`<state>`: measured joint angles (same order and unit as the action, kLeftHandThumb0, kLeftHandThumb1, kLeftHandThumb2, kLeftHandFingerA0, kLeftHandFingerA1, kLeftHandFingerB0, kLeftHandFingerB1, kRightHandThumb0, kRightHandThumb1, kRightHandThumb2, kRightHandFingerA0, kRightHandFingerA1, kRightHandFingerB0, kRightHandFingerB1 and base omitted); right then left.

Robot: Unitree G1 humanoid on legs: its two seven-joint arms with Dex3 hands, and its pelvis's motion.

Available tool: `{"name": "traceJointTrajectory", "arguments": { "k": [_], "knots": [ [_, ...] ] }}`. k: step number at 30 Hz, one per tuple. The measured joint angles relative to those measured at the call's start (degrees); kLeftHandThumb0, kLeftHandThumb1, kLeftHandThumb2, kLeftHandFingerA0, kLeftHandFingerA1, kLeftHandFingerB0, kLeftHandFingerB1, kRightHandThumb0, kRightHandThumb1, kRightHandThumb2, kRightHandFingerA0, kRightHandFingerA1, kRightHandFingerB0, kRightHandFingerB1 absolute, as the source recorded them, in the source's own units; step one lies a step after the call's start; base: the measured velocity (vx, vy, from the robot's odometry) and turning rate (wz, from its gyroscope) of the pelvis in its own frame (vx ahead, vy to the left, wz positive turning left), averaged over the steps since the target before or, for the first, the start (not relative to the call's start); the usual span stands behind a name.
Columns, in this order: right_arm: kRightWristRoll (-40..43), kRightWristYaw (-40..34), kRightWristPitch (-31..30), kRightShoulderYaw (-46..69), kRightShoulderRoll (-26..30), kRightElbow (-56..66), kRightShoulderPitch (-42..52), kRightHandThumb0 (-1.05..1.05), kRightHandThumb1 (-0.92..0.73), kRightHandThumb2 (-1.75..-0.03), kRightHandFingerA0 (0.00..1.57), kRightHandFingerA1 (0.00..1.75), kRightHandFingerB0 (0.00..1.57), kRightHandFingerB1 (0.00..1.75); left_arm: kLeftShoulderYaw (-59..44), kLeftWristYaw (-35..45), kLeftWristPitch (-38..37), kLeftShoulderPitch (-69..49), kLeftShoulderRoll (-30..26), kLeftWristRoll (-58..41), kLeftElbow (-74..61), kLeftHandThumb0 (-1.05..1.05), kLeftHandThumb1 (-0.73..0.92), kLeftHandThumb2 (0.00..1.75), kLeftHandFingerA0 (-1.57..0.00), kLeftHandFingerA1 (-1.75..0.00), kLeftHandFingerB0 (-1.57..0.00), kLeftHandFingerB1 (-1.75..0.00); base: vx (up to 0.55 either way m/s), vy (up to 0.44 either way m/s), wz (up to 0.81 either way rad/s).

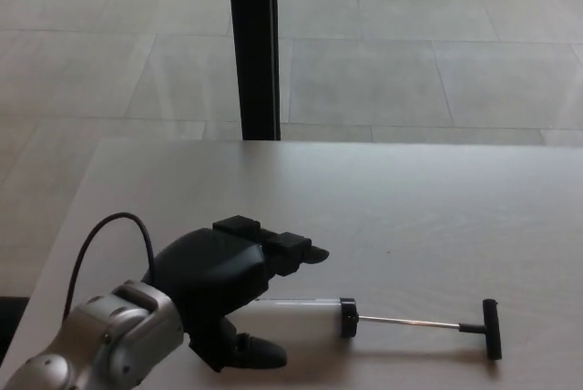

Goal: The robot uses its left hand to lift the air pump kept on the middle of the desk and use the right hand to compress the handle

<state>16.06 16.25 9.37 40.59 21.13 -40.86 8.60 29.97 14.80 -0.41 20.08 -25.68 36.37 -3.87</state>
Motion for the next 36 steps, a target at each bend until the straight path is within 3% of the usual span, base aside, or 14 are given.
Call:
{"name": "traceJointTrajectory", "arguments": {
  "k": [4,5,8,9,10,13,14,16,17,22,23,25,26,36],
  "knots": [
    [0.0,-0.3,0.6,-0.2,0.0,0.5,0.0,-0.77,-0.83,-0.65,0.31,0.6,0.29,0.34,0.7,-2.4,2.0,0.0,3.2,3.2,3.5,-0.82,0.49,0.91,-0.03,-0.48,-0.08,-0.44,0.0,0.0,0.0],
    [0.0,-0.4,0.9,-0.3,0.0,0.6,0.0,-0.76,-0.83,-0.65,0.31,0.6,0.3,0.33,0.8,-3.1,2.6,-0.1,4.0,4.0,4.4,-0.4,0.26,0.92,-0.04,-0.54,0.0,-0.5,0.0,0.0,0.0],
    [0.0,-0.6,1.3,-0.5,-0.1,0.8,0.0,-0.83,-0.7,-0.78,0.32,0.62,0.3,0.38,0.9,-5.3,4.0,-0.4,6.3,6.1,6.8,-0.4,0.3,0.94,-0.03,-0.54,0.0,-0.49,0.0,0.0,0.0],
    [0.1,-0.7,1.4,-0.5,-0.1,0.9,0.1,-0.77,-0.83,-0.66,0.32,0.59,0.34,0.34,0.8,-6.1,4.5,-0.6,6.9,6.6,7.4,-0.4,0.31,0.95,-0.03,-0.54,0.0,-0.49,0.0,0.0,0.0],
    [0.1,-0.8,1.5,-0.5,-0.1,1.1,0.1,-0.82,-0.7,-0.78,0.33,0.62,0.31,0.38,0.7,-6.9,5.0,-0.9,7.7,7.1,7.9,-0.79,0.64,0.6,-0.09,-0.47,-0.18,-0.32,0.0,0.0,0.0],
    [0.2,-1.2,1.8,-0.6,-0.1,1.2,0.1,-0.84,-0.69,-0.81,0.33,0.64,0.31,0.41,0.0,-9.1,5.9,-1.7,9.9,8.0,9.4,-0.75,0.63,0.6,-0.13,-0.47,-0.17,-0.31,0.0,0.0,0.0],
    [0.2,-1.4,2.2,-0.7,-0.1,1.1,0.0,-0.78,-0.82,-0.65,0.37,0.66,0.37,0.35,-0.5,-9.8,6.3,-2.1,10.8,8.1,9.8,-0.75,0.62,0.6,-0.13,-0.47,-0.17,-0.31,0.0,0.0,0.0],
    [0.2,-1.6,2.7,-1.0,-0.2,1.1,0.0,-0.82,-0.68,-0.8,0.34,0.64,0.32,0.4,-1.1,-10.5,7.0,-2.6,12.2,8.2,10.2,-0.74,0.61,0.59,-0.15,-0.48,-0.18,-0.32,0.0,0.0,0.0],
    [0.2,-1.7,2.9,-1.1,-0.2,1.1,-0.1,-0.78,-0.82,-0.65,0.32,0.6,0.35,0.34,-1.3,-10.7,7.1,-2.8,12.5,8.3,10.3,-0.75,0.59,0.59,-0.15,-0.48,-0.18,-0.32,0.0,0.0,0.0],
    [0.4,-1.9,3.6,-1.6,-0.3,1.2,-0.3,-0.79,-0.81,-0.65,0.32,0.61,0.36,0.35,-2.4,-11.7,7.5,-3.5,13.6,8.3,11.6,-0.67,0.58,0.58,-0.19,-0.49,-0.22,-0.34,0.0,0.0,0.0],
    [0.5,-1.9,3.6,-1.6,-0.3,1.2,-0.3,-0.84,-0.67,-0.8,0.34,0.63,0.33,0.4,-2.5,-11.7,7.5,-3.6,13.7,8.2,11.7,-0.65,0.58,0.57,-0.22,-0.49,-0.25,-0.34,0.0,0.0,0.0],
    [0.8,-1.9,3.8,-1.6,-0.3,1.0,-0.5,-0.81,-0.69,-0.77,0.33,0.62,0.33,0.39,-3.1,-11.8,7.7,-3.8,14.1,8.0,11.8,-0.65,0.58,0.57,-0.21,-0.49,-0.24,-0.34,0.0,0.0,0.0],
    [0.9,-2.0,3.8,-1.6,-0.3,1.1,-0.6,-0.77,-0.82,-0.65,0.32,0.6,0.36,0.35,-3.5,-11.8,7.7,-3.9,14.3,7.9,11.9,-0.64,0.58,0.56,-0.22,-0.48,-0.26,-0.34,0.0,0.0,0.0],
    [1.1,-3.0,3.3,-2.4,-0.4,2.5,-0.5,-0.72,-0.81,-0.65,0.32,0.6,0.34,0.34,-3.4,-9.8,10.8,-3.8,14.5,8.1,11.7,-0.58,0.57,0.57,-0.25,-0.48,-0.31,-0.37,0.0,0.0,0.0]
  ]
}}
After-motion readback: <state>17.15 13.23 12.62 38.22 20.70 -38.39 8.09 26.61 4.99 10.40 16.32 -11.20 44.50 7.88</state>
